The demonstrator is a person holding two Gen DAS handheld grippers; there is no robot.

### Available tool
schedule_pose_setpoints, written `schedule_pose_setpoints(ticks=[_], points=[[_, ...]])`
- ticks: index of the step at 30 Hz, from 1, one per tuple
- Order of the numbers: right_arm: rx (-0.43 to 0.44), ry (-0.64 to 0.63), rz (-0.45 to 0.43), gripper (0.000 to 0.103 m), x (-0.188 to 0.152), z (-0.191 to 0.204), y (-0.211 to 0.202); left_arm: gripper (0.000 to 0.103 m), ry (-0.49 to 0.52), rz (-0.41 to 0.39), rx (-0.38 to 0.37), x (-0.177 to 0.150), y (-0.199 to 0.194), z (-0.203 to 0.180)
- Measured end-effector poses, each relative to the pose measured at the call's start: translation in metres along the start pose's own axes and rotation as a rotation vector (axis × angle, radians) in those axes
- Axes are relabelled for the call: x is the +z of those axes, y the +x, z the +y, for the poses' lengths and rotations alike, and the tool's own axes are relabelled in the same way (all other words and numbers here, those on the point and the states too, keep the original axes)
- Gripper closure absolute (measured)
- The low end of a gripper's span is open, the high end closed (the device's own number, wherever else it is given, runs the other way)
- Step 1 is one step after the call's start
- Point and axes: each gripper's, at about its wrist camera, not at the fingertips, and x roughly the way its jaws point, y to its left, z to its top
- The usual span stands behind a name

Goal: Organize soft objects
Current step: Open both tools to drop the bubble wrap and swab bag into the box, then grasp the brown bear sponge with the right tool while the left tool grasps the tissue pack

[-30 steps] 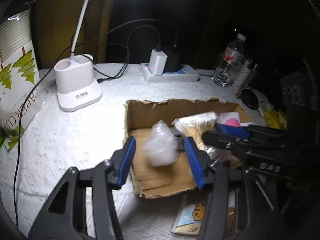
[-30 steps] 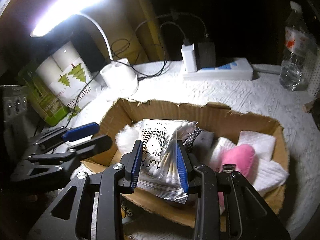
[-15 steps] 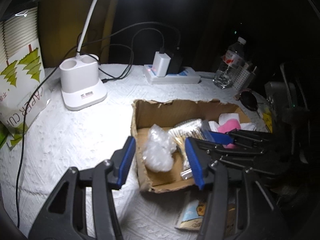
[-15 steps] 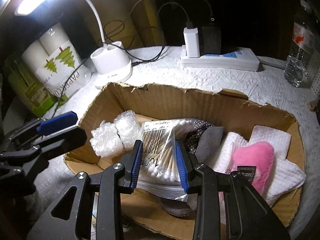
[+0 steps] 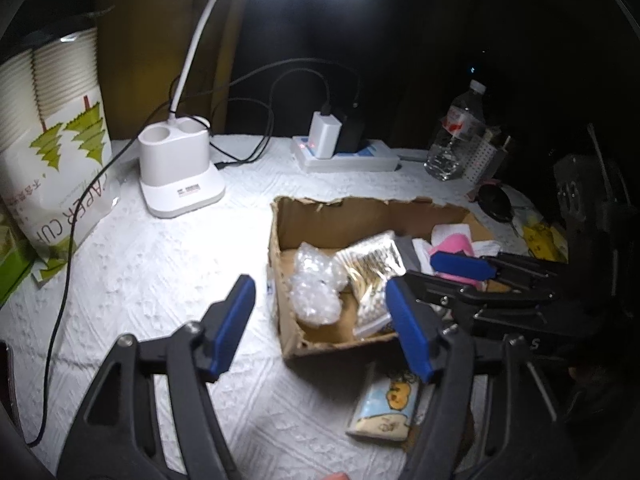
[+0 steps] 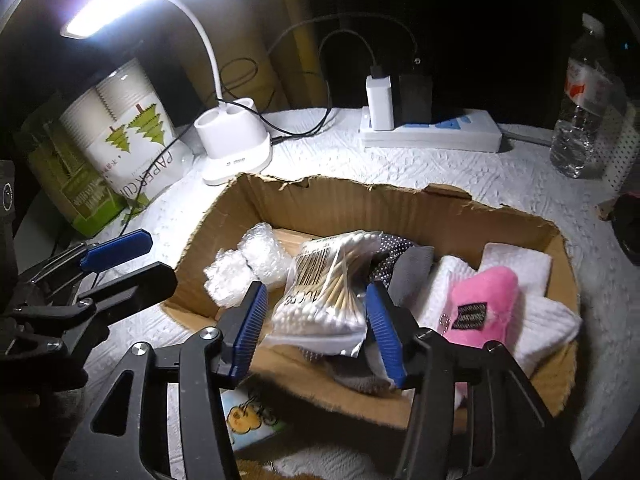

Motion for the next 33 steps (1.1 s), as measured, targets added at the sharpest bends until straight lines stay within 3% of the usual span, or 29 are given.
schedule_pose_setpoints(ticks=[20,33], points=[[-0.025,-0.011,-0.06,0.048,-0.036,0.016,-0.056,0.033,0.01,-0.034,-0.005,-0.029,-0.04,-0.019],[-0.033,0.011,-0.059,0.048,-0.071,0.02,-0.069,0.033,0.026,-0.013,-0.012,-0.057,-0.048,-0.028]])
